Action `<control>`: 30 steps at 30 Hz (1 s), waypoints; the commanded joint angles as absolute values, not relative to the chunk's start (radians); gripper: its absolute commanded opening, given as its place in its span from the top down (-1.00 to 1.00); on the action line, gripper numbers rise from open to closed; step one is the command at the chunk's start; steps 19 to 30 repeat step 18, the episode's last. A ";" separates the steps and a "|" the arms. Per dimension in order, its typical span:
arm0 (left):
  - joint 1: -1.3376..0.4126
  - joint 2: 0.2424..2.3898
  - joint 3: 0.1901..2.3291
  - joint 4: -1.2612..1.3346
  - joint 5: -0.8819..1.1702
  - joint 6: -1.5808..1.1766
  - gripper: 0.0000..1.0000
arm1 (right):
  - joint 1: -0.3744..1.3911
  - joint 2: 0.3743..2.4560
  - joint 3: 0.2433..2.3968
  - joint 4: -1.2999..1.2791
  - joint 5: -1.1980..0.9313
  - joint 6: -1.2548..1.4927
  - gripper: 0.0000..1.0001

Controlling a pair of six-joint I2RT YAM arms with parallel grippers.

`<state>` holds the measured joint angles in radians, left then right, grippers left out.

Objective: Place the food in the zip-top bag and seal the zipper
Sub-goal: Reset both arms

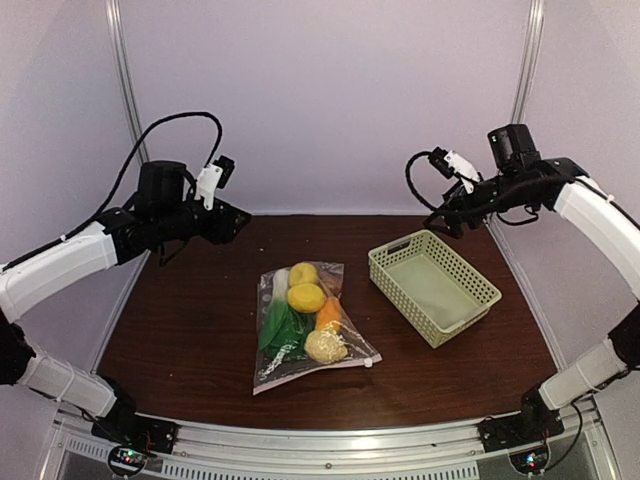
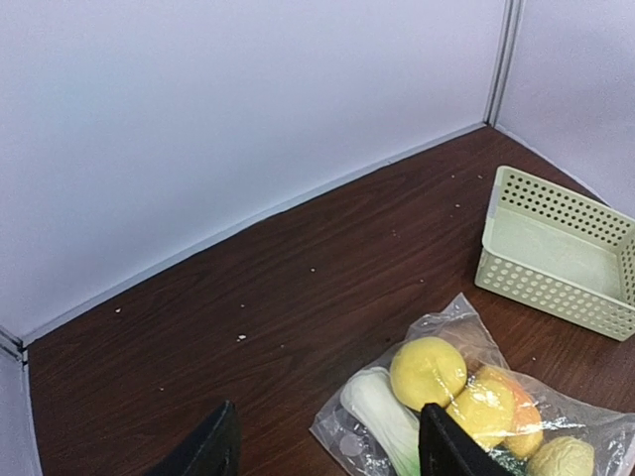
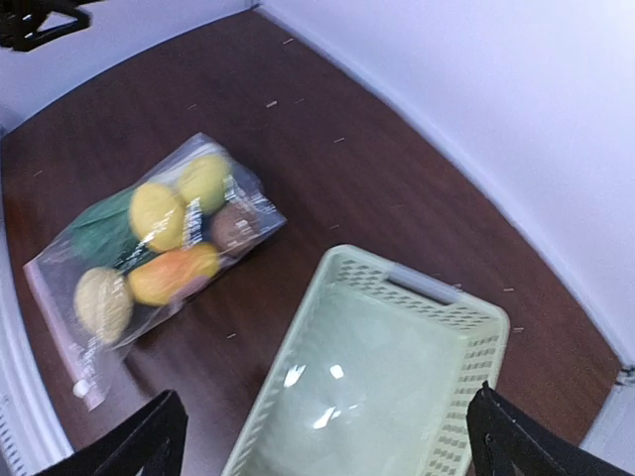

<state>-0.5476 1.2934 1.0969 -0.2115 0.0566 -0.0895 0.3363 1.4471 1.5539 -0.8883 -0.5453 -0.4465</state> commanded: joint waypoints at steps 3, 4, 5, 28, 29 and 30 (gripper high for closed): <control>-0.549 1.295 1.188 -0.273 -0.136 -0.103 -0.28 | 0.282 1.185 1.274 -0.335 -0.008 -0.260 -0.99; -0.549 1.287 1.192 -0.277 -0.166 -0.103 -0.31 | 0.271 1.175 1.266 -0.295 0.053 -0.224 -0.99; -0.549 1.278 1.194 -0.280 -0.197 -0.103 -0.35 | 0.267 1.179 1.275 -0.281 0.135 -0.171 -0.99; -0.549 1.135 0.976 -0.097 -0.311 -0.099 -0.95 | 0.206 1.078 0.996 -0.161 0.192 -0.053 -0.99; -0.549 1.135 0.976 -0.097 -0.311 -0.099 -0.95 | 0.206 1.078 0.996 -0.161 0.192 -0.053 -0.99; -0.549 1.135 0.976 -0.097 -0.311 -0.099 -0.95 | 0.206 1.078 0.996 -0.161 0.192 -0.053 -0.99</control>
